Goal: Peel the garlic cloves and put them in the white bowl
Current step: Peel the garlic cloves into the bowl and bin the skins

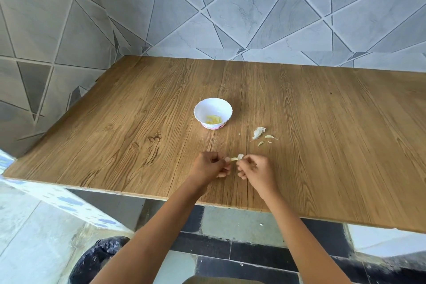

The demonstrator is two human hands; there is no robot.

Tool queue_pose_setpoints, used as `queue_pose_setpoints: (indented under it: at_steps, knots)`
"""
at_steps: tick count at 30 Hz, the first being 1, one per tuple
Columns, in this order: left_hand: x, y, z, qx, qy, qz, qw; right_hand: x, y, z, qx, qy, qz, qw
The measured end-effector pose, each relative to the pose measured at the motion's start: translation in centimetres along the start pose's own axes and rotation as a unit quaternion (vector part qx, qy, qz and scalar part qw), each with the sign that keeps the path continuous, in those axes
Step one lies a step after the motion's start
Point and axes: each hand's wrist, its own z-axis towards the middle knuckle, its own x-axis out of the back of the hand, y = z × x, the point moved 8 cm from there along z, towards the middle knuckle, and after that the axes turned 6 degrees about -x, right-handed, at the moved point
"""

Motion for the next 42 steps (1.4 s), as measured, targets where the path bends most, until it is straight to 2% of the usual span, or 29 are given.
queue_pose_setpoints:
  at_steps: [1, 3, 5, 7, 9, 11, 14, 17, 19, 22, 24, 26, 28, 30, 32, 33, 35, 37, 40, 42]
  knots:
    - [0.1, -0.1, 0.0, 0.005, -0.002, -0.016, 1.000, 0.0, 0.3, -0.1, -0.038, -0.021, 0.054, 0.998]
    - [0.3, -0.2, 0.1, 0.007, 0.001, -0.030, 1.000, 0.2, 0.4, -0.1, -0.064, -0.037, 0.084, 0.994]
    - [0.7, 0.0, 0.1, 0.001, 0.008, -0.026, 1.000, 1.0, 0.0, 0.3, -0.015, -0.007, -0.028, 0.999]
    - [1.0, 0.3, 0.2, -0.014, 0.017, -0.004, 1.000, 1.1, -0.8, 0.3, 0.060, 0.034, -0.181, 0.981]
    - [1.3, 0.5, 0.3, -0.035, 0.024, 0.033, 0.999, 1.1, -1.6, 0.0, 0.092, 0.055, -0.216, 0.971]
    - [1.4, 0.6, 0.5, -0.054, 0.034, 0.068, 0.996, 1.0, -2.1, -0.1, 0.101, 0.052, -0.178, 0.977]
    - [1.5, 1.1, 0.7, -0.077, 0.040, 0.096, 0.992, 0.0, -1.4, 0.0, 0.017, -0.032, -0.029, 0.999]
    - [1.0, 1.7, 0.6, -0.092, 0.012, 0.084, 0.992, -0.5, -1.1, -0.1, -0.044, -0.065, 0.059, 0.995]
    - [0.4, 1.8, 0.5, -0.089, -0.027, 0.041, 0.995, -0.7, -0.8, -0.1, -0.080, -0.089, 0.112, 0.986]
    - [-0.1, 1.6, 0.5, -0.049, -0.083, -0.043, 0.994, -1.2, -0.2, -0.4, -0.158, -0.142, 0.226, 0.951]
    - [-0.2, 1.3, 0.6, -0.008, -0.099, -0.080, 0.992, -1.2, -0.2, -0.6, -0.161, -0.147, 0.248, 0.944]
    - [-0.2, 1.0, 0.7, 0.019, -0.096, -0.083, 0.992, -0.7, -0.5, -0.4, -0.100, -0.112, 0.172, 0.974]
    - [-0.1, 0.8, 0.9, 0.021, -0.084, -0.054, 0.995, 0.1, -1.5, -0.3, 0.023, -0.042, 0.014, 0.999]
    - [0.0, 0.9, 1.0, 0.013, -0.082, -0.032, 0.996, 0.2, -2.9, -0.8, 0.164, 0.014, -0.105, 0.981]
    - [0.0, 1.1, 1.0, -0.002, -0.093, -0.025, 0.995, 0.1, -3.2, -1.2, 0.213, 0.039, -0.131, 0.967]
    - [0.0, 1.3, 1.0, -0.014, -0.101, -0.022, 0.995, 0.1, -3.0, -1.2, 0.185, 0.032, -0.105, 0.977]
    - [0.1, 1.8, 0.9, -0.040, -0.116, -0.015, 0.992, -0.1, -1.4, -0.7, 0.030, -0.027, 0.036, 0.999]
    - [0.1, 2.3, 0.8, -0.057, -0.128, -0.020, 0.990, -0.8, 0.1, -0.8, -0.122, -0.089, 0.176, 0.973]
    - [0.5, 2.6, 1.1, -0.070, -0.106, 0.029, 0.991, -0.5, 0.6, -1.0, -0.179, -0.103, 0.255, 0.945]
    - [1.1, 2.7, 1.4, -0.097, -0.060, 0.154, 0.981, -0.2, 0.6, -1.0, -0.169, -0.086, 0.268, 0.945]
